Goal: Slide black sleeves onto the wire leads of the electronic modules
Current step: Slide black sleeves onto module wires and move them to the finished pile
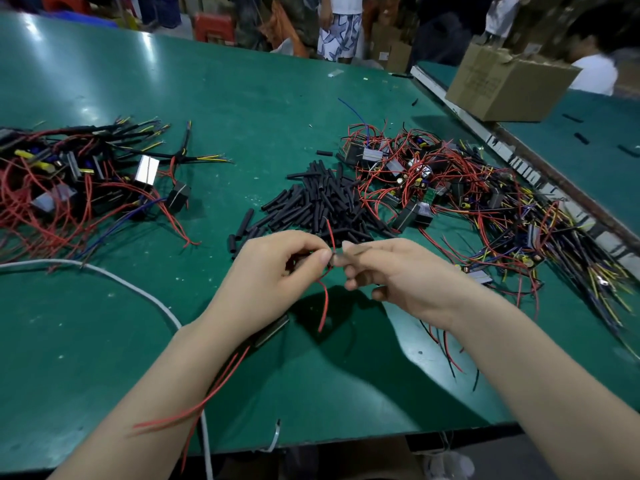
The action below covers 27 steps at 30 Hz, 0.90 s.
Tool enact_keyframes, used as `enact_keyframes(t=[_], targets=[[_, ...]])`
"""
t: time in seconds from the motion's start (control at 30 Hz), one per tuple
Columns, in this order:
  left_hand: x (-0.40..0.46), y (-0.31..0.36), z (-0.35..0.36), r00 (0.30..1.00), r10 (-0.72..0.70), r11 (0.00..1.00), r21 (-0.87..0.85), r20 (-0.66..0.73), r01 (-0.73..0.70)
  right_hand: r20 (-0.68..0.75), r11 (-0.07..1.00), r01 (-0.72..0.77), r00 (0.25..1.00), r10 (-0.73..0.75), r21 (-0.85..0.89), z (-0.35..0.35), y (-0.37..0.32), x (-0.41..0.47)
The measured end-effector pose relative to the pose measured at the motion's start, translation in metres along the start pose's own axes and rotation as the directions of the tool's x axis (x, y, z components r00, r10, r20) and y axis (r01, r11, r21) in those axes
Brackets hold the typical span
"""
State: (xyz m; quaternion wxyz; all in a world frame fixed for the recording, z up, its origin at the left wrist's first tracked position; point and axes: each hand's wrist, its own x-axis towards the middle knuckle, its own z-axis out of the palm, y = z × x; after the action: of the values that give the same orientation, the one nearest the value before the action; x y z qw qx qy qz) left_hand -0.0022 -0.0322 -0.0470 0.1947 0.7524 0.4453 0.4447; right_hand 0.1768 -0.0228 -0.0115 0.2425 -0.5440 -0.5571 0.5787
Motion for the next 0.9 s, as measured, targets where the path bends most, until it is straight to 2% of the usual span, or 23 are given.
enact_keyframes(t=[0.1, 0.17, 0.27, 0.33, 0.4, 0.5, 0.6, 0.77, 0.83, 0.9], targets=[[0.001, 0.002, -0.002, 0.986, -0.164, 0.971, -0.179, -0.017, 0.158, -0.062, 0.993, 0.120, 0.991, -0.118, 0.023, 0.005, 0.008, -0.003], [0.004, 0.003, -0.003, 0.954, -0.299, 0.897, -0.338, 0.006, 0.284, -0.121, 0.982, 0.188, 0.975, -0.185, 0.009, 0.010, 0.013, -0.006], [0.007, 0.005, -0.006, 0.871, -0.460, 0.622, -0.636, 0.175, 0.456, -0.189, 0.953, 0.304, 0.935, -0.300, -0.006, 0.021, 0.017, -0.009], [0.008, 0.005, -0.008, 0.848, -0.448, 0.461, -0.739, 0.284, 0.491, -0.218, 0.932, 0.350, 0.906, -0.362, -0.093, 0.027, 0.020, -0.009], [0.007, 0.004, -0.010, 0.857, -0.401, 0.387, -0.788, 0.323, 0.478, -0.275, 0.893, 0.376, 0.857, -0.437, -0.248, 0.029, 0.021, -0.007], [0.007, 0.003, -0.011, 0.880, -0.361, 0.351, -0.829, 0.309, 0.435, -0.290, 0.841, 0.399, 0.810, -0.509, -0.365, 0.031, 0.020, -0.006], [0.008, 0.002, -0.012, 0.898, -0.334, 0.345, -0.850, 0.286, 0.399, -0.303, 0.890, 0.379, 0.842, -0.446, -0.253, 0.030, 0.020, -0.004], [0.007, 0.005, -0.012, 0.922, -0.249, 0.322, -0.873, 0.296, 0.367, -0.440, 0.861, 0.265, 0.772, -0.459, -0.433, 0.033, 0.022, 0.003], [0.007, 0.005, -0.012, 0.932, -0.231, 0.338, -0.875, 0.279, 0.346, -0.440, 0.878, 0.313, 0.773, -0.457, -0.361, 0.036, 0.018, 0.003], [0.008, 0.004, -0.012, 0.936, -0.232, 0.360, -0.871, 0.265, 0.336, -0.473, 0.905, 0.366, 0.771, -0.426, -0.219, 0.040, 0.013, 0.003]])
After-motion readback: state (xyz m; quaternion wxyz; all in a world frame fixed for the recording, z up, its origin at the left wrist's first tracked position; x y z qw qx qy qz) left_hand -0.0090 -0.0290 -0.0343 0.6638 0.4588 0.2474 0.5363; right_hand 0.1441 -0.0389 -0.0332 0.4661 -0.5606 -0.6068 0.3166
